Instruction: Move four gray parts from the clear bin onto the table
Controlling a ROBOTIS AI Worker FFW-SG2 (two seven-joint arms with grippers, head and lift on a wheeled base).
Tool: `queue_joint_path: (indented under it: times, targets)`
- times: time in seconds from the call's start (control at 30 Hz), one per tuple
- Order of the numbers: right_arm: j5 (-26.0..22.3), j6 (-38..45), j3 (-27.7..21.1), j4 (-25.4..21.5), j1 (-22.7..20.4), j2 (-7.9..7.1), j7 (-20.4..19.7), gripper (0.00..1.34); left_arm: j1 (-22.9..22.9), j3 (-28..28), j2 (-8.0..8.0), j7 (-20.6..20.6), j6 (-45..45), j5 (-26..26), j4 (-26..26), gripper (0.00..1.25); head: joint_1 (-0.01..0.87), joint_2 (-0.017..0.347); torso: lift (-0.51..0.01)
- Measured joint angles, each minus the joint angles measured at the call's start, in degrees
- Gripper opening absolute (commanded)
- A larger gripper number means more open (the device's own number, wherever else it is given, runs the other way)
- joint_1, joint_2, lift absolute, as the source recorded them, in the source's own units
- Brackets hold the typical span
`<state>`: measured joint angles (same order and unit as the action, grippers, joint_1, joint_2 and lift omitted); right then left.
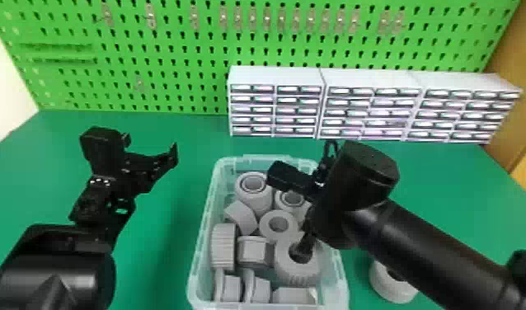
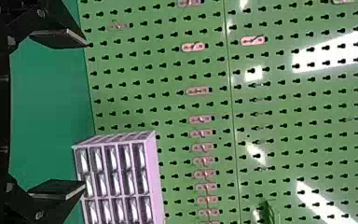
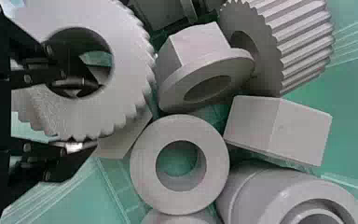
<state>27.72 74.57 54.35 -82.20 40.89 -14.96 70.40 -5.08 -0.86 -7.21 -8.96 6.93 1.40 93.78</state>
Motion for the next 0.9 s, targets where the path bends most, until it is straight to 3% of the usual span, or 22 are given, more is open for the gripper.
queue_joint_path:
  times: [0.2,0.6,0.9]
  targets:
    - [3.3,0.0,0.4,-1.6,0.0,0.02,0.0,0.10,0.1,0.0,0.00,0.0,0.0,0.0,0.0,1.04,0.678,0.034,-0.050]
    - [4.3,0.0,-1.6,-2.4,-0.4,0.47,0.0,0.10,0.2,0.0,0.00,0.0,0.0,0.0,0.0,1.04,0.678,0.034,-0.050]
    - [8.0,0.0,-11.2,-3.4,-2.1,3.57,0.0,0.10,0.2,0.0,0.00,0.0,0.0,0.0,0.0,1.04,0.678,0.034,-0.050]
